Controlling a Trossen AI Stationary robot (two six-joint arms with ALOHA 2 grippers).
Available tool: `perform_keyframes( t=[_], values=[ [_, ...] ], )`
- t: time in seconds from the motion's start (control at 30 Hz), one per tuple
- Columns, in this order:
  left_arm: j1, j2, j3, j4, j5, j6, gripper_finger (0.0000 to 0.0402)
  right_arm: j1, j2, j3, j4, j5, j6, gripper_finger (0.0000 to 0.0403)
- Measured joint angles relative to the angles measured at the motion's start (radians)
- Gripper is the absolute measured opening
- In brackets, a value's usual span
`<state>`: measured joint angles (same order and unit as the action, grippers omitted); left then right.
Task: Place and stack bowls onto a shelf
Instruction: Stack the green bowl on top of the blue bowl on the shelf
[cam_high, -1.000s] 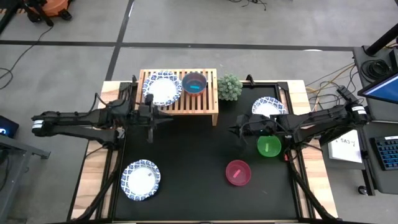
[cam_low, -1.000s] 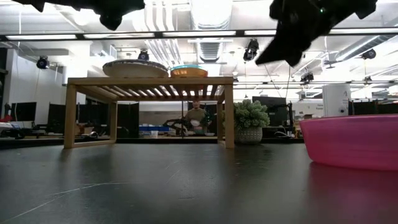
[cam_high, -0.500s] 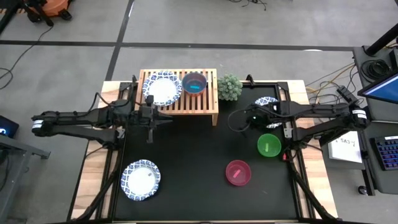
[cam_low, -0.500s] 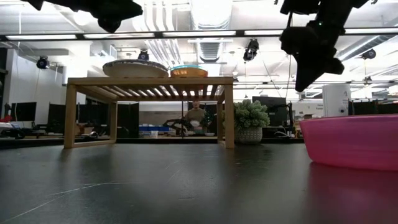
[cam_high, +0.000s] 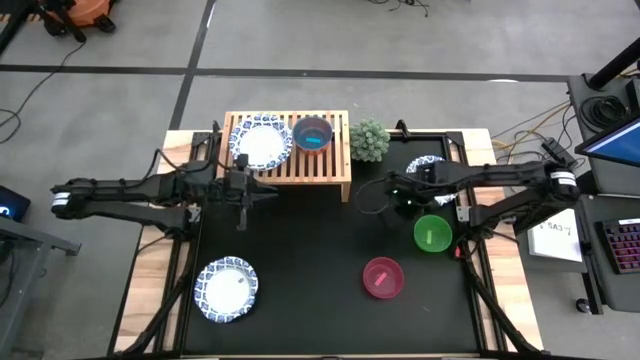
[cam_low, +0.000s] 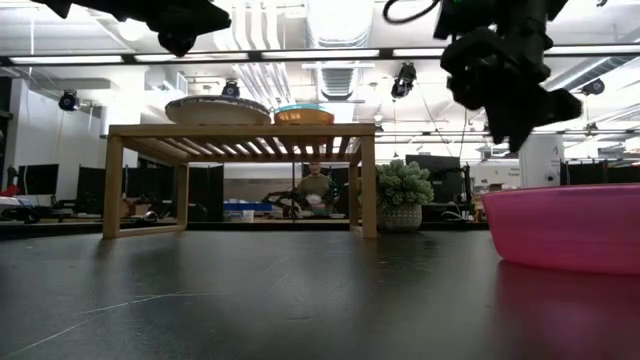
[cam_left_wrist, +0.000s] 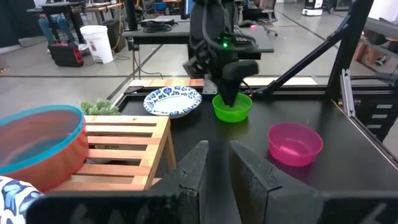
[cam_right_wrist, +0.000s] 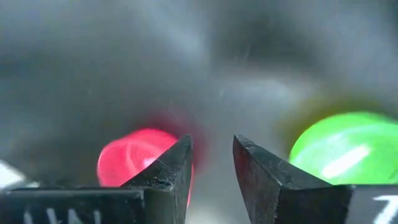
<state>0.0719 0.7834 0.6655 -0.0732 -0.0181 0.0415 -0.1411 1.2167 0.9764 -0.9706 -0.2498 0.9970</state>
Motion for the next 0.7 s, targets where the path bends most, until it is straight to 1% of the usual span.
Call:
perform_keyframes(
  t=[0.03,0.1,0.17,0.27,0.33,0.4,0.6,0.7],
  values=[
    [0.0,0.0,0.0,-0.006,0.0,-0.002,0.0043,0.01,0.018,0.001,-0.002,-0.034,0.017,0.0108],
    [0.0,0.0,0.0,-0.014,0.0,-0.002,0.0043,0.041,0.055,0.002,-0.005,-0.058,0.052,0.0109],
    [0.0,0.0,0.0,-0.018,0.0,-0.002,0.0043,0.065,0.093,0.002,-0.033,-0.068,0.079,0.0109],
    [0.0,0.0,0.0,-0.029,0.0,-0.001,0.0043,0.085,0.15,0.001,-0.126,-0.063,0.137,0.0109],
    [0.0,0.0,0.0,-0.032,0.0,-0.001,0.0043,0.092,0.184,0.0,-0.195,-0.044,0.157,0.0109],
    [0.0,0.0,0.0,-0.033,0.0,0.0,0.0043,0.099,0.211,0.0,-0.236,-0.002,0.166,0.0109],
    [0.0,-0.001,0.0,-0.033,0.0,0.001,0.0043,0.111,0.247,-0.001,-0.222,0.025,0.164,0.0109],
    [0.0,-0.002,0.0,-0.033,0.001,0.001,0.0043,0.111,0.252,-0.001,-0.222,0.061,0.163,0.0109]
  ],
)
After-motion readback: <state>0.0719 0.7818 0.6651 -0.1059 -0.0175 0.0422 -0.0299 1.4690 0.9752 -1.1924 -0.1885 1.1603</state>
